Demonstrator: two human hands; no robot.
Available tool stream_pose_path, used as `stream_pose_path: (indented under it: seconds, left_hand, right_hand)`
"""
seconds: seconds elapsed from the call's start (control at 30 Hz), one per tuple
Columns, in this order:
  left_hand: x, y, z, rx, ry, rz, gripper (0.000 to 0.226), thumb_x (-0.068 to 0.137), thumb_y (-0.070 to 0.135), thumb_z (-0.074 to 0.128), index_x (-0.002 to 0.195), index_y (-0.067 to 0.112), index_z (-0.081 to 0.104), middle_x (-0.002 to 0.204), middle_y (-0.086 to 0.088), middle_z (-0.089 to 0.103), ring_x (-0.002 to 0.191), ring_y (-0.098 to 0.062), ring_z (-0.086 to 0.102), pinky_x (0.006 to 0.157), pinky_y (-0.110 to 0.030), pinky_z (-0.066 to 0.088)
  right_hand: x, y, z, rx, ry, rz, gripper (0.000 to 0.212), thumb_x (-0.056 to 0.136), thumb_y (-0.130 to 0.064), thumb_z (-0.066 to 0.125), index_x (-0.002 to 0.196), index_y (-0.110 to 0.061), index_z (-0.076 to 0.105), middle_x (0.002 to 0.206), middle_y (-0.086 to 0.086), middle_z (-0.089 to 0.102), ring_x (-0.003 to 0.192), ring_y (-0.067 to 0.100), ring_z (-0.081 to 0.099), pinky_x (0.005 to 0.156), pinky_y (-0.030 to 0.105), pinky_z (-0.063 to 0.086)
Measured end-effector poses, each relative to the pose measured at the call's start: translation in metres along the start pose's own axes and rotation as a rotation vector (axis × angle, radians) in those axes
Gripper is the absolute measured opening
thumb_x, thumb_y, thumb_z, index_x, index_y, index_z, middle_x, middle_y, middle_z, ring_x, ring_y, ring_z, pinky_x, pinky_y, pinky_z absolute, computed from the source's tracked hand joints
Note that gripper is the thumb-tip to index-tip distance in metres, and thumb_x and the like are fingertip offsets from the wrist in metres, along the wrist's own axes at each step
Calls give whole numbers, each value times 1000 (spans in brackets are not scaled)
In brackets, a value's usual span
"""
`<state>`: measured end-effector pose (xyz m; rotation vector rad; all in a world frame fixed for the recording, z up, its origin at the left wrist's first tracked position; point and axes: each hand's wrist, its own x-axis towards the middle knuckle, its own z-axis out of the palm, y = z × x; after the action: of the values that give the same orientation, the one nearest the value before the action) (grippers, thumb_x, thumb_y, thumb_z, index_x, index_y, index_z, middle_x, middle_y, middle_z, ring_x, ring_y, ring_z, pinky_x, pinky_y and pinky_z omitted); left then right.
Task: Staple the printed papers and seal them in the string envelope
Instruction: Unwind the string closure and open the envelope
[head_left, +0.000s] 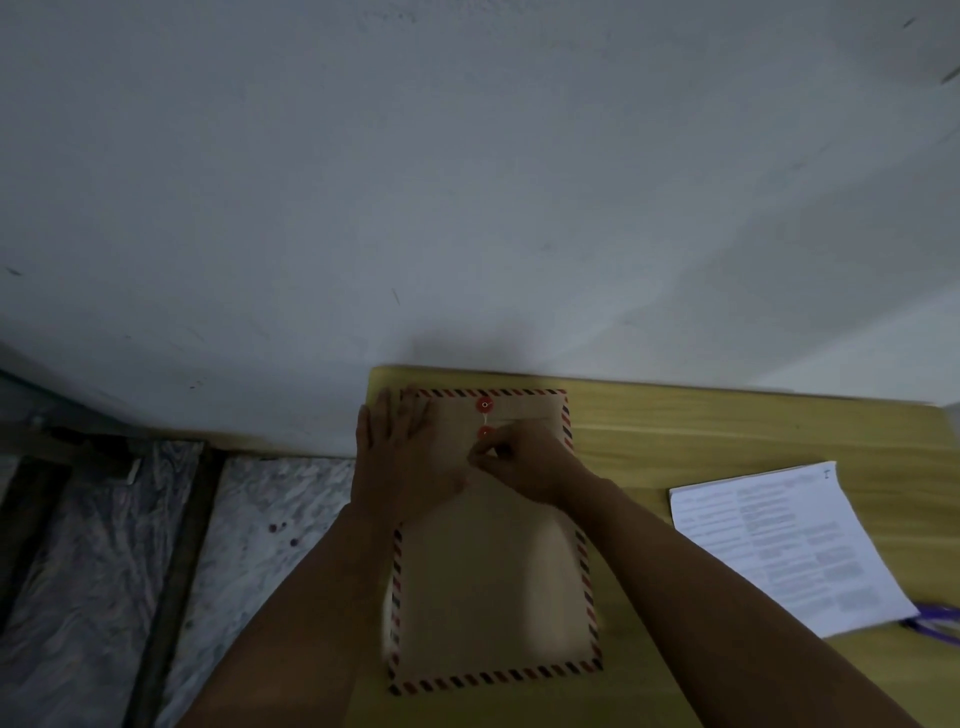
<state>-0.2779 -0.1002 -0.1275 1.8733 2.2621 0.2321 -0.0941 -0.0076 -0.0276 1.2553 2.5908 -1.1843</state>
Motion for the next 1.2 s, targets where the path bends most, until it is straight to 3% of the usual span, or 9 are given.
stream_pose_path:
  seconds: [0.17,0.23,0.43,0.53,0.67,0.87,1.0,1.13,1.2]
  left_hand:
    - [1,-2,3,-2,-33,-9,117,71,96,41,157,17,39,168,-10,24,157,-42,11,123,-64,11]
    - [0,-2,4,-9,-22,-4,117,70,96,43,156,16,41,168,-11,25,156,-43,12,122,-64,12]
    - [4,1,0,-10,-63,-18,126,64,99,42,158,16,35,168,-10,24,157,-41,6,123,-66,7]
    - [6,3,-4,-6,-49,-1,125,62,97,46,155,14,40,167,-11,27,157,-40,9,122,-67,4]
    - [7,4,0,12,-7,45,122,65,94,51,153,10,43,166,-14,30,158,-39,10,121,-71,5]
    - [7,5,0,49,26,64,118,70,96,46,152,11,46,163,-16,36,156,-41,16,120,-73,8]
    - [8,5,-2,64,5,56,118,70,97,43,153,13,45,164,-14,33,157,-40,15,120,-72,9]
    - [10,3,-2,72,13,55,116,71,97,41,153,15,45,165,-14,32,157,-39,15,121,-71,7]
    - [11,3,-1,71,2,42,117,70,97,41,154,16,43,166,-12,31,158,-37,12,122,-69,5]
  right_hand:
    - [25,2,-8,110,420,66,7,86,-24,74,87,-22,81,66,-13,68,59,0,57,61,19,44]
    - [30,10,-15,122,527,145,7,84,-23,73,85,-21,80,71,-12,71,63,-1,60,63,19,43]
    - [14,55,-30,-50,396,482,18,87,-28,63,89,-18,78,85,5,74,80,25,69,66,29,50]
    - [8,63,-30,-235,325,545,22,88,-25,56,104,-20,70,111,8,61,93,32,63,71,37,55]
    - [17,54,-22,-469,345,338,43,86,-25,59,128,-20,55,128,8,45,110,32,51,79,41,51]
    - [49,45,-19,-574,135,51,40,91,-24,54,131,-26,60,133,7,50,115,31,51,85,43,53]
    - [66,47,-24,-591,101,-17,26,95,-26,54,114,-24,72,116,7,57,110,29,56,79,39,53]
    - [77,43,-25,-802,41,-170,7,76,-15,76,73,-10,73,82,11,65,80,34,68,54,35,52]
    - [82,44,-23,-820,37,-186,10,76,-16,76,73,-8,71,81,12,64,75,35,68,51,34,50]
